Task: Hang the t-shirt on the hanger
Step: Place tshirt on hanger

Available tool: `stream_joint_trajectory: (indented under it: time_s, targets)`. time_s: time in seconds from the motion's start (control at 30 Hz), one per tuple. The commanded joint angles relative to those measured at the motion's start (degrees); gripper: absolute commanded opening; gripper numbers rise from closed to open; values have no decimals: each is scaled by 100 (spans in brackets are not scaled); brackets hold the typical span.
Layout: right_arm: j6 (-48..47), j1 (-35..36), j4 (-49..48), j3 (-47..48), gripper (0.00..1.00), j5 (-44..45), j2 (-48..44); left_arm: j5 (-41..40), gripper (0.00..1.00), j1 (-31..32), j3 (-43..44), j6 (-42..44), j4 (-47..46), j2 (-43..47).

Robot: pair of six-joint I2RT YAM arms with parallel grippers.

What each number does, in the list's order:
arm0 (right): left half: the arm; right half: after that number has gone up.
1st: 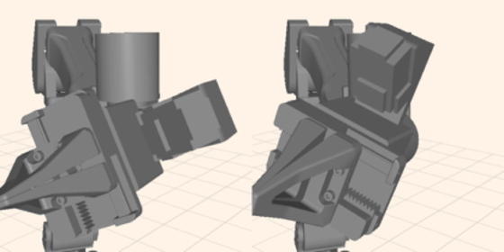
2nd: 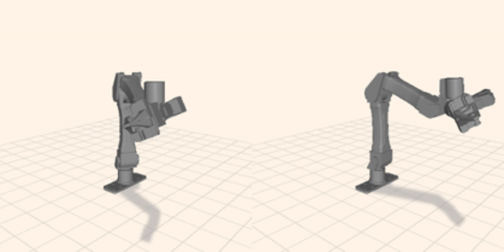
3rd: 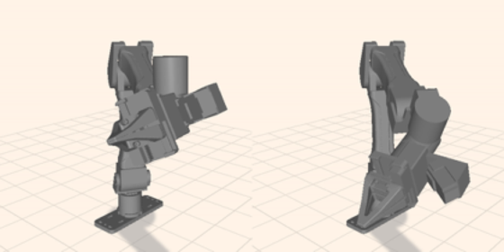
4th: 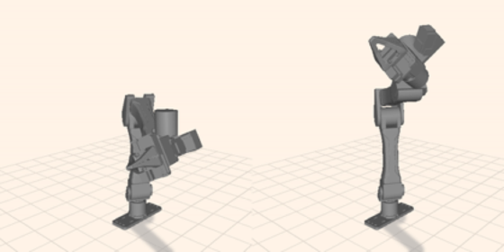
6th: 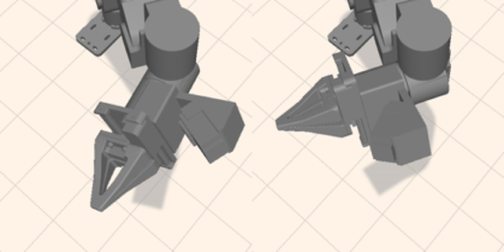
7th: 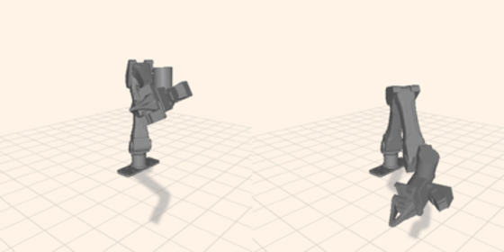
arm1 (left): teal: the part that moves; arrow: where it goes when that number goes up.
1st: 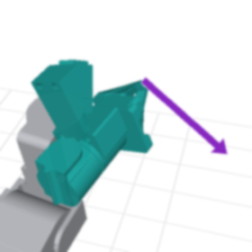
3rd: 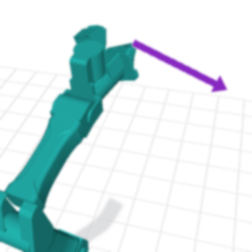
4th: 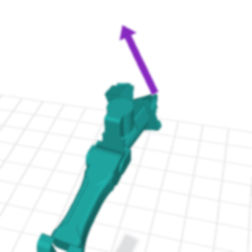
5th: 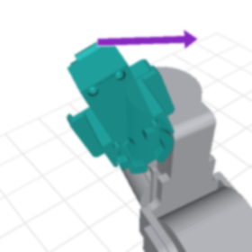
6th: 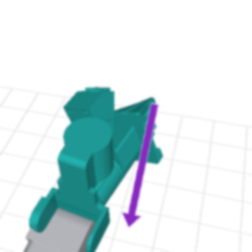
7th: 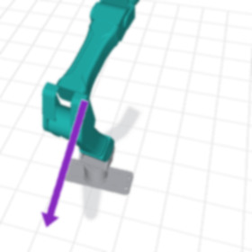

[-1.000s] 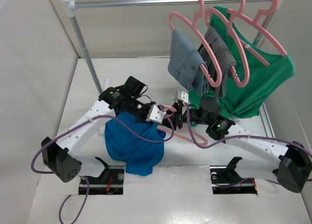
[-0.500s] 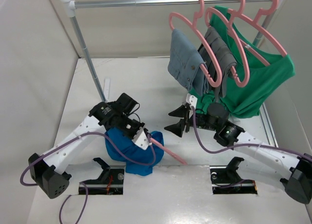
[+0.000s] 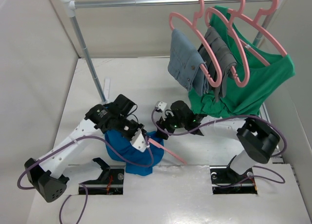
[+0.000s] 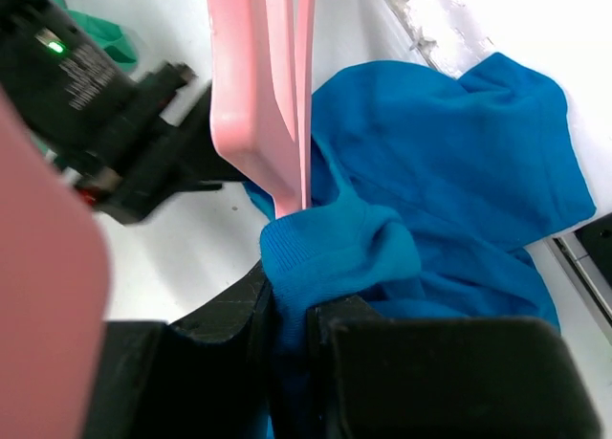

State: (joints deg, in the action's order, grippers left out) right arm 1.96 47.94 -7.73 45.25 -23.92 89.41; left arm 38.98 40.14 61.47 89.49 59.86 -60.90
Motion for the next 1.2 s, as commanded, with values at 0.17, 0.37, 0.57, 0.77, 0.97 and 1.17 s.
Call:
stream_joint_trajectory:
  time_s: [0.17, 0.37, 0.57, 0.77, 0.97, 1.17]
  targets:
    - [-265, 215, 280, 827, 41, 309, 603, 127, 0, 29, -39, -441, -167, 272]
    - [-388, 215, 570, 1143, 0, 194, 1044, 180, 0, 29, 14, -1258, -597, 394]
    - [197, -469, 623, 242, 0, 800, 431, -153, 0, 29, -118, -1758, -896, 667]
    - [1017, -1498, 930, -1236, 0, 1486, -1579, -1251, 0, 29, -380, -2901, -1888, 720]
    - [1132, -1630, 2458, -1300, 0, 2241, -2576, -1893, 0, -33, -549, -3691, -2663, 835]
    - [1193, -2359, 3443, -1361, 0, 2296, -3464, -2464, 0, -251, -662, -4010, -3049, 887]
